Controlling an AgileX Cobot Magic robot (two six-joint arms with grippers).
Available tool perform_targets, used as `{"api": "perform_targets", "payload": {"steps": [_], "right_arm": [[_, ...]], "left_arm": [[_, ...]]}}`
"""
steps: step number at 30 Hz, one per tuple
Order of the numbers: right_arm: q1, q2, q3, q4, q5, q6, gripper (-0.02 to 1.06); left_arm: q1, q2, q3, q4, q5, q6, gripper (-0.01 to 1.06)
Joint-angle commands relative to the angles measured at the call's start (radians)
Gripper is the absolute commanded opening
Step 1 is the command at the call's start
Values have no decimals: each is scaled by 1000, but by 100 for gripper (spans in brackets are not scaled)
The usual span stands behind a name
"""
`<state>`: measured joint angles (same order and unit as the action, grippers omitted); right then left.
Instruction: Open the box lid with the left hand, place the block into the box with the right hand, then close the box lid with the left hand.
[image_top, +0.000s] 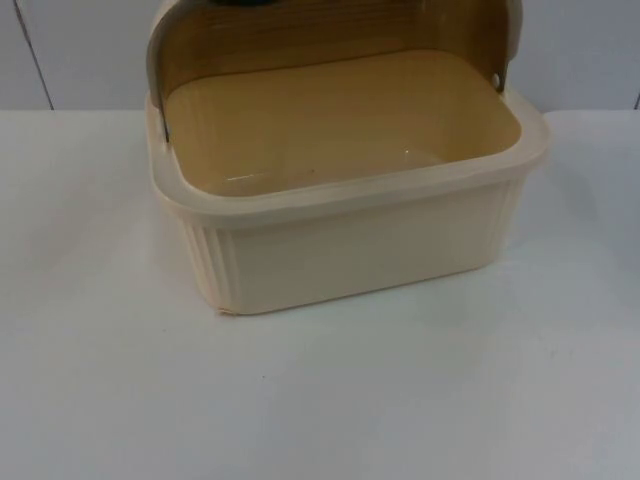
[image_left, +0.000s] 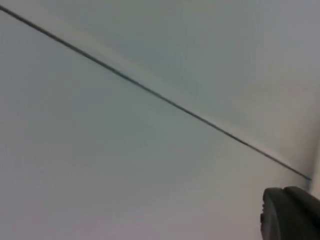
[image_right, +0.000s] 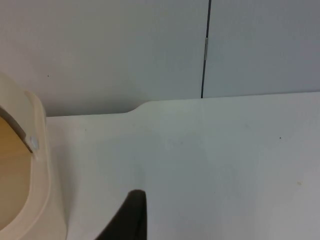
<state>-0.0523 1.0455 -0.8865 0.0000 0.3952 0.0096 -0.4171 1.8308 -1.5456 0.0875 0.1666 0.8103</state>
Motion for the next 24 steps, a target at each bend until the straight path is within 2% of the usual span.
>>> {"api": "perform_targets", "payload": {"steps": [1,2,4,5,6,9,13,15,24], "right_arm": [[7,-3,-7,0,-18,-2,105],[7,-3,-7,0,-18,-2,105],[7,-3,-7,5,-18,-2,105],[7,-3,-7,5,-18,-2,105],[7,-3,-7,5,-18,-2,105],[7,-15,-7,6,-6,-2,105],[7,-36,-7,0,-4,-2,105],[7,-41,-7,0,-2,-2,105],[7,-41,-7,0,1,-2,105]], "left_arm": [[-13,2,-6,-237,79,196,0],[-13,7,-6,-450,144,394,0],[-4,19,-6,-721,214,653,0],[0,27,-6,-804,206,707,0],[0,27,-6,-804,206,707,0],[-12,38,-6,-821,110,718,0],[-12,49,-6,-809,103,727,0],[-12,65,-6,-811,72,727,0],[-12,85,-6,-813,80,727,0]]}}
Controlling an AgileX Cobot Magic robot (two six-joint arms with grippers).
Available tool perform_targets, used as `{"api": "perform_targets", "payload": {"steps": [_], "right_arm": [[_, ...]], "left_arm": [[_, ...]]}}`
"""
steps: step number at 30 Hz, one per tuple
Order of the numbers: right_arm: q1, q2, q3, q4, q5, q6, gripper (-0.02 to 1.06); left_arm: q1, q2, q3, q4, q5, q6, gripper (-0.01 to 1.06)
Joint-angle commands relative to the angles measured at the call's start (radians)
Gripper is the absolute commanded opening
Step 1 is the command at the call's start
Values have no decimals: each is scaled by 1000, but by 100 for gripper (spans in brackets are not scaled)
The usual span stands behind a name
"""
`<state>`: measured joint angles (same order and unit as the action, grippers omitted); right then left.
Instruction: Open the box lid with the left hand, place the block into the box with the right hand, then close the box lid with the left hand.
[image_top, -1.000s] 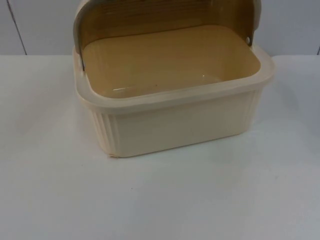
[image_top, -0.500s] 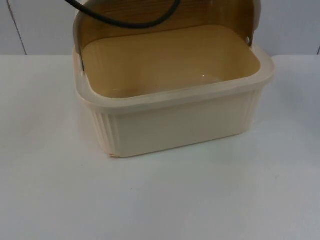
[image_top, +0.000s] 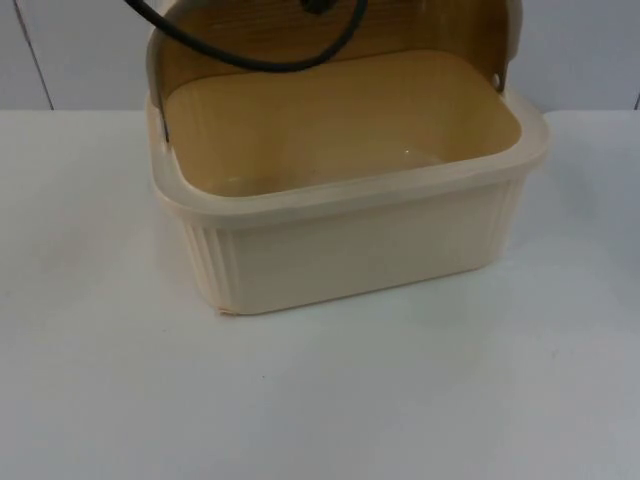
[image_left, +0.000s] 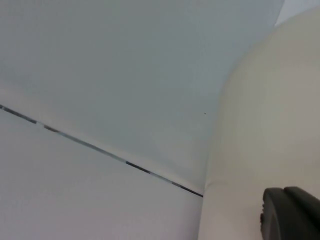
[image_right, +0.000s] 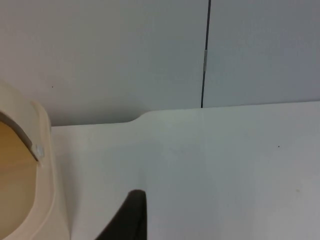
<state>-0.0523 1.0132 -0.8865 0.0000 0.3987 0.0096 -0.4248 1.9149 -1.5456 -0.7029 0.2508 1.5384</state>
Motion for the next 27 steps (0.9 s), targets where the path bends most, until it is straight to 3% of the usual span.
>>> {"api": "perform_targets", "payload": {"steps": [1,9,23,27], "right_arm": [[7,-9,-7,0,-3,-2,105],[7,-9,-7,0,-3,-2,105],[7,-10,-7,0,0,-2,105],[7,-13,-7,0,0,-2,105]], "left_arm": [[-5,7,-6,-22,0,-1,0],[-5,11,-6,-22,4,-1,0],[-5,1,-6,-34,129,-19,0],[-7,-1,14,-52,124,-32,0]]}}
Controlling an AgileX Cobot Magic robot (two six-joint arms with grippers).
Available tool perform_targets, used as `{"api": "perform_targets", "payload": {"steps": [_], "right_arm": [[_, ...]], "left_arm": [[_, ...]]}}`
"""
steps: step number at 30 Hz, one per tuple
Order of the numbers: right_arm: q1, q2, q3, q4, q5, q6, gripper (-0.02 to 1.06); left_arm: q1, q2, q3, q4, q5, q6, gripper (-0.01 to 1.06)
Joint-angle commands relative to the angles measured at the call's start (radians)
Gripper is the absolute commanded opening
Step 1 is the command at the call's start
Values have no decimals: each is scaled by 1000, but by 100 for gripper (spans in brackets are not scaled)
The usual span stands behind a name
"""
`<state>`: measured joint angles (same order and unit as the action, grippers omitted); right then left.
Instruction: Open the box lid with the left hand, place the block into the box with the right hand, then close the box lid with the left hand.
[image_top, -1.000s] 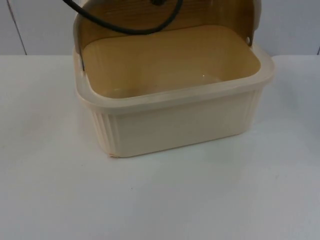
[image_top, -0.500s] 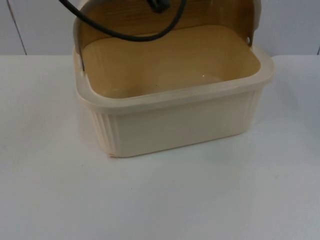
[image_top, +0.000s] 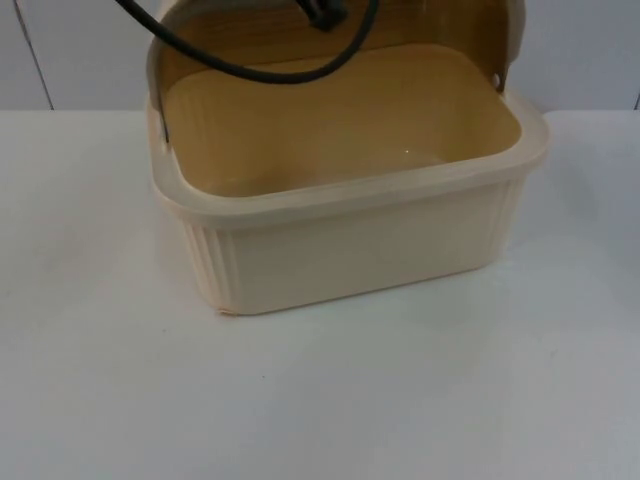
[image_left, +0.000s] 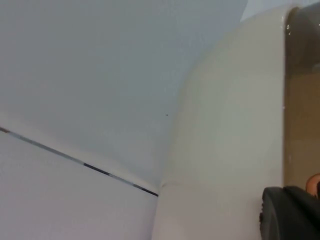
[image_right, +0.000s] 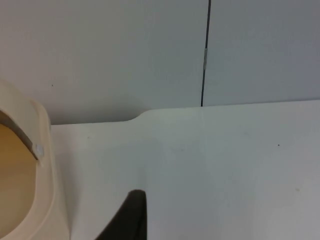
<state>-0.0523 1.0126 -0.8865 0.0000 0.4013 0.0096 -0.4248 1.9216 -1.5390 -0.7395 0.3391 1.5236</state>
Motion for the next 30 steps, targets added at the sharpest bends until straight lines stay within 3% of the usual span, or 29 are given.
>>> {"api": "perform_targets", "payload": {"steps": [1,9,13,16,22,30], "right_arm": [[7,-13,-7,0,-2,-2,105],[7,-17,-7,0,0,-2,105],[7,-17,-7,0,0,-2,105],[9,-17,-7,6,-1,1,105],[86,-18,-7,0,5,-10,105],[135,-24,-7,-17,12,-22,105]], "left_arm": [[-12,-10,20,-15,36,-17,0],[-57,-51,153,23,-72,-17,0],[-118,-85,272,25,-194,-15,0],[-141,-96,316,22,-234,-15,0],[-189,-97,419,14,-354,-15,0],[-238,-100,485,13,-386,-18,0]]}}
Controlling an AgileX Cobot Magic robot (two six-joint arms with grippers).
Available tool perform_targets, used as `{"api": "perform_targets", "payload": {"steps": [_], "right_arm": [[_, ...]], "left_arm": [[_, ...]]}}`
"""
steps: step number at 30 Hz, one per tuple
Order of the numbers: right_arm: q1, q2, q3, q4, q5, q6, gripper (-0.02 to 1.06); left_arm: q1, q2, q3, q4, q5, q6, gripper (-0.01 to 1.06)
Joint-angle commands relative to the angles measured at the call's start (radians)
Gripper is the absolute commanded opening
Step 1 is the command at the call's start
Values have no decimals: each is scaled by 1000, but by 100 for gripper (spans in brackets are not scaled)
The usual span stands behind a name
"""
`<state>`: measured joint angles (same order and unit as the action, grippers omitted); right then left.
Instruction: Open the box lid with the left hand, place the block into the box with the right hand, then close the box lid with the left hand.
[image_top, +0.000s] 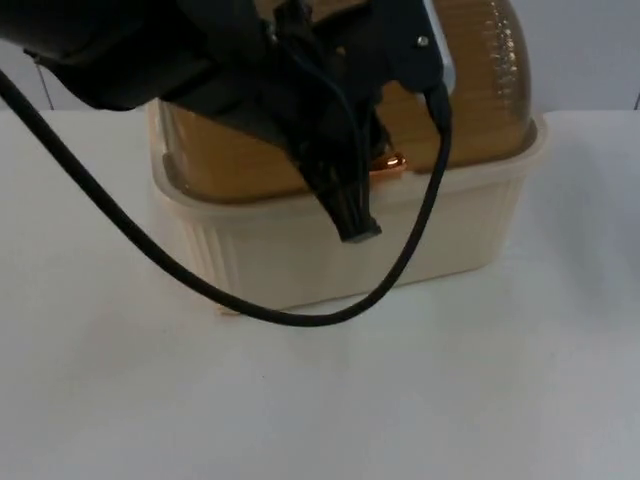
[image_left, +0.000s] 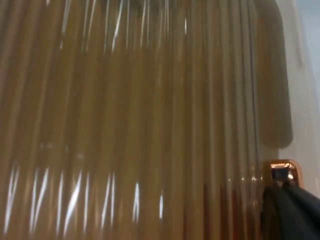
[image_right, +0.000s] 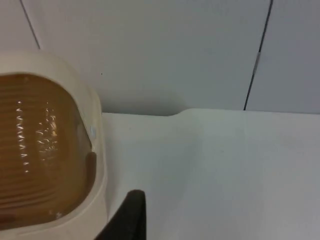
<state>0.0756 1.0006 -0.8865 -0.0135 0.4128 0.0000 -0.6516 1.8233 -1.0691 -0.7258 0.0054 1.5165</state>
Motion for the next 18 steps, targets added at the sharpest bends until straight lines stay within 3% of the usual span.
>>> {"api": "perform_targets", "payload": {"steps": [1,7,12,18], "right_arm": [[7,-12,-7,-3,0,-13,105],[7,-35,-7,-7,2,-13,105],[7,-47,-7,-9,23,-13,105],[7,-51,-7,-9,28,-13,105]], "left_arm": [[-11,-2,15,-1,-52,-11,0],[-54,-68,28,-4,-52,-154,0],[-58,-184,28,-27,-69,-446,0],[-39,-292,28,-27,-81,-484,0]]}}
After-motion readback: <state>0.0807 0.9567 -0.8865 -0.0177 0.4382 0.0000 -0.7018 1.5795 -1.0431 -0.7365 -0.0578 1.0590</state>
